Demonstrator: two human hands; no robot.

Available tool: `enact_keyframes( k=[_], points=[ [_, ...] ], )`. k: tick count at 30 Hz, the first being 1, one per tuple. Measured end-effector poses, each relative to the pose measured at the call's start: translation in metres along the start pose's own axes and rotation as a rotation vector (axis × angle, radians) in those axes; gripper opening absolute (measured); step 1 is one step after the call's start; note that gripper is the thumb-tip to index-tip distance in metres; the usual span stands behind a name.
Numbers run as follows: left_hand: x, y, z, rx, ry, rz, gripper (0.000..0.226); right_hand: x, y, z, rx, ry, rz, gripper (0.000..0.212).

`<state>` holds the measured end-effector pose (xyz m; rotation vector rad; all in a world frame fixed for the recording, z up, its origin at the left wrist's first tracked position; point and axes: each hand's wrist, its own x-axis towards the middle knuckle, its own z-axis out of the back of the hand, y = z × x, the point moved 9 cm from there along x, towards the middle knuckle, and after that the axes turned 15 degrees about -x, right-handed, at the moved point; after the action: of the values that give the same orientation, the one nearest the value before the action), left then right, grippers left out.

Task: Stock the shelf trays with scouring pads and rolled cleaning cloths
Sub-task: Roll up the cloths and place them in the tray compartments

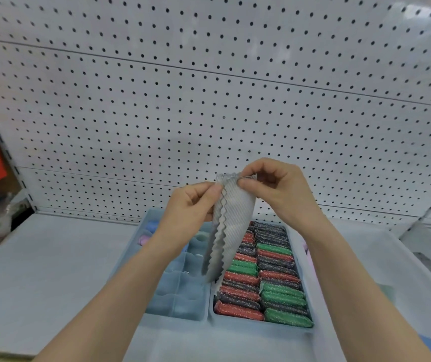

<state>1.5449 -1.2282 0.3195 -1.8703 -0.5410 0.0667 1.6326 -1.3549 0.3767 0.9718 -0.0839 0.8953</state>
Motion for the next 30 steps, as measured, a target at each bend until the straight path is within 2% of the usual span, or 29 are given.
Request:
enact_keyframes(
  k=[9, 14, 19, 21, 23, 25, 26, 28, 30],
  points=[
    [0.004, -0.005, -0.003, 0.0, 0.024, -0.022, 0.023, 0.003, 0.013, -0.002, 0.054, -0.033, 0.039, 0.008],
    [-0.003, 0.018, -0.008, 0.048, 0.114, 0.06, 0.023, 0.006, 0.016, 0.009, 0.069, -0.187, 0.024, 0.008],
    [-0.01, 0.039, 0.003, 0.131, 0.033, 0.061, 0.022, 0.009, 0.014, 0.018, 0.065, -0.289, -0.014, 0.012],
    [-0.008, 0.037, 0.011, 0.119, -0.016, 0.062, 0.021, 0.004, -0.006, 0.009, 0.143, -0.204, -0.17, 0.028],
    [-0.005, 0.034, 0.018, 0.067, -0.039, 0.079, 0.022, -0.01, -0.034, -0.021, 0.192, 0.067, -0.362, 0.044],
    [-0.001, 0.035, 0.023, 0.013, -0.05, 0.122, 0.025, -0.035, -0.054, -0.058, 0.206, 0.368, -0.463, 0.046],
    [0.0, 0.036, 0.025, 0.0, -0.055, 0.147, 0.027, -0.045, -0.061, -0.07, 0.23, 0.439, -0.478, 0.041],
    [0.0, 0.038, 0.028, 0.028, -0.058, 0.183, 0.03, -0.051, -0.067, -0.077, 0.284, 0.415, -0.471, 0.029],
    [-0.001, 0.042, 0.029, 0.103, -0.028, 0.217, 0.03, -0.05, -0.07, -0.075, 0.335, 0.337, -0.487, 0.026]
  ],
)
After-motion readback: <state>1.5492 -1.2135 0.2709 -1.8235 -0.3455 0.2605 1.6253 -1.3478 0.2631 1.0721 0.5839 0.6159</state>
